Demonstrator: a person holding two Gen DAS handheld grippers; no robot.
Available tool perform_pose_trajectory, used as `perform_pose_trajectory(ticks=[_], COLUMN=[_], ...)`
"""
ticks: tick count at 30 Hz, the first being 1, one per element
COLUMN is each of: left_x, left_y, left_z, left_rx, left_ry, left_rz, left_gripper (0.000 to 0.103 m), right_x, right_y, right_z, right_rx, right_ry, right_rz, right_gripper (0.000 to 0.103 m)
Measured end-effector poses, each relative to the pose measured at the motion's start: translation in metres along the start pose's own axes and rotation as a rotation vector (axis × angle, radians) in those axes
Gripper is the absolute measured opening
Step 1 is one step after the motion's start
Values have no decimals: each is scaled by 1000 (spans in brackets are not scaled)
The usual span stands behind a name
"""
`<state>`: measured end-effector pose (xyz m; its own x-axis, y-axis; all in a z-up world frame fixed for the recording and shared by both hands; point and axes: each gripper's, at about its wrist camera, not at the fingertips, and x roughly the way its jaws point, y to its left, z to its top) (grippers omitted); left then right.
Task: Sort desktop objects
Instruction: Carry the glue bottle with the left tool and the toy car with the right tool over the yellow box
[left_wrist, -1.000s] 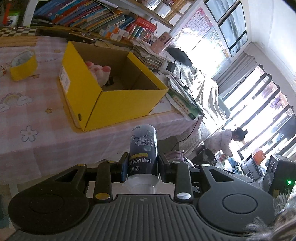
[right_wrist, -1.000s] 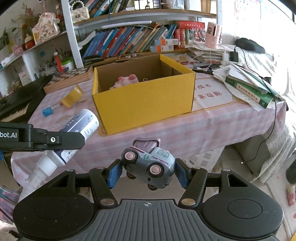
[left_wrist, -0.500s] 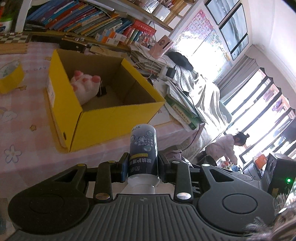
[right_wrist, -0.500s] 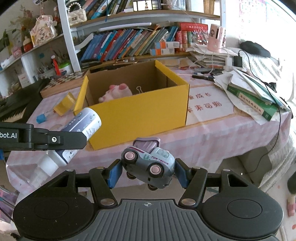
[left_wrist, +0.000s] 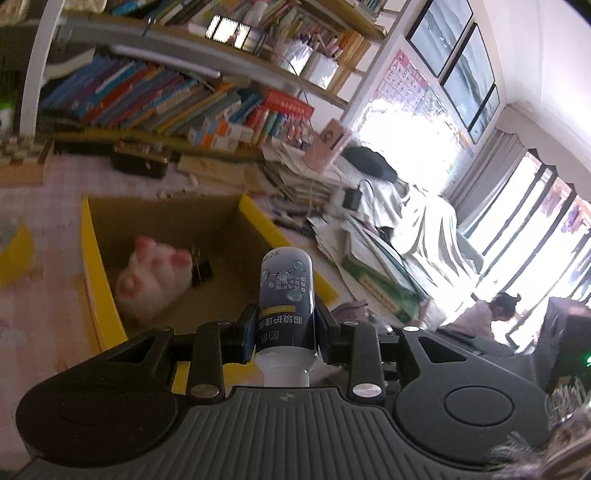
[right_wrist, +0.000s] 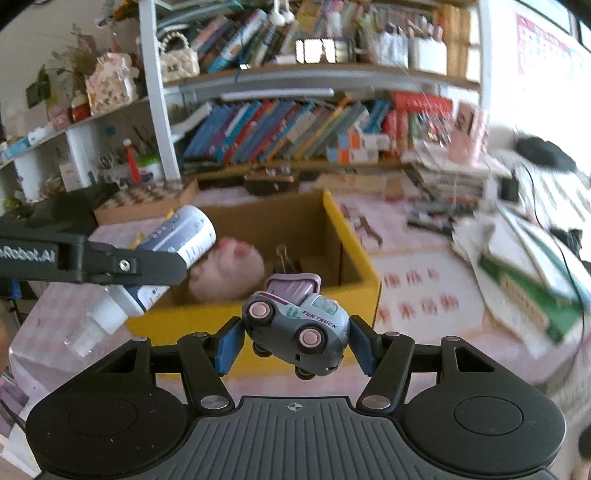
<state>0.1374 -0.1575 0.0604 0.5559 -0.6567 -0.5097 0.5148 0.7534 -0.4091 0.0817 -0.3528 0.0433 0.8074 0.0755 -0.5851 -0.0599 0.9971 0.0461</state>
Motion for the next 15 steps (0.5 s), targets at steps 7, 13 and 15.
perform_pose_trajectory(ticks=[7, 13, 15], left_x=[33, 74, 88], left_y=[10, 23, 29], left_z=[29, 38, 36], left_rx=[26, 70, 68], left_ry=[-25, 14, 44], left_rz=[77, 181, 205], left_gripper=[30, 30, 30], right_x=[36, 90, 109], right_y=[-2, 0, 2], right_z=[38, 53, 52], right_rx=[-138, -297, -343], right_ry=[-41, 27, 72], right_rz=[52, 73, 83], right_gripper=[62, 62, 62])
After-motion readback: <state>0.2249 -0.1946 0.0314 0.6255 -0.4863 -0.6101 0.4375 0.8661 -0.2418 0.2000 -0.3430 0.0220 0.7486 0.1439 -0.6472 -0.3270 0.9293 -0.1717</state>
